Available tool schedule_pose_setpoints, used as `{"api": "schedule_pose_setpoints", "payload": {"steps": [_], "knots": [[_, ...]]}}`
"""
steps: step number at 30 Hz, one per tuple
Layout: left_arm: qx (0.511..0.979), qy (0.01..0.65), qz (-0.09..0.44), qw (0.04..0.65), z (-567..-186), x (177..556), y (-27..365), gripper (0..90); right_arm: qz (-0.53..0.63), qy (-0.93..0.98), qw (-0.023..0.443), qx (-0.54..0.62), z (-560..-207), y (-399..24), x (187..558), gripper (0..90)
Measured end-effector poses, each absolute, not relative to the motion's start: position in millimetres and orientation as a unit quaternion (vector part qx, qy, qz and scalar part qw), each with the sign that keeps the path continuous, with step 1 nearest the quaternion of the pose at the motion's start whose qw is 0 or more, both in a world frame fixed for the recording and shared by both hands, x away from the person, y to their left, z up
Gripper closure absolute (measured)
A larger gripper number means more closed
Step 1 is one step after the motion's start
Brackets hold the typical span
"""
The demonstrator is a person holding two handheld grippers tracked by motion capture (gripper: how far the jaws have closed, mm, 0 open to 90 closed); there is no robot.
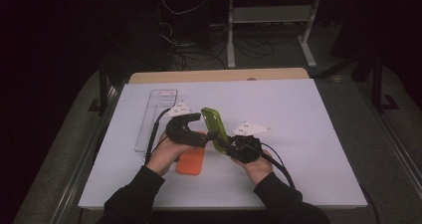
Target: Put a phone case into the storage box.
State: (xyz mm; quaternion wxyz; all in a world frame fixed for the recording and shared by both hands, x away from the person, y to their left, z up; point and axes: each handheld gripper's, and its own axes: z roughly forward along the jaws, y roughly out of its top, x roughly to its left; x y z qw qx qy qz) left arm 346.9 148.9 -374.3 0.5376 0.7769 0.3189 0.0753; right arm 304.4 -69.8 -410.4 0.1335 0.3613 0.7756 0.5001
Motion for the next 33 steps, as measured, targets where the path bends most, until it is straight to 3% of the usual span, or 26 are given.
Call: {"api": "schedule_pose_setpoints", "payload": {"steps": [24, 33], "knots": [[0.763, 0.325, 0.069, 0.554, -377.8, 348.6, 149.7, 0.0, 0.504, 0.788, 0.118, 0.333, -411.9, -50.6, 293.4, 75.5], [0.743, 0.339, 0.061, 0.573, -376.8, 347.5, 152.6, 11.5, 0.497, 0.795, 0.122, 0.326, -414.7, -49.4, 294.8, 75.4]]}}
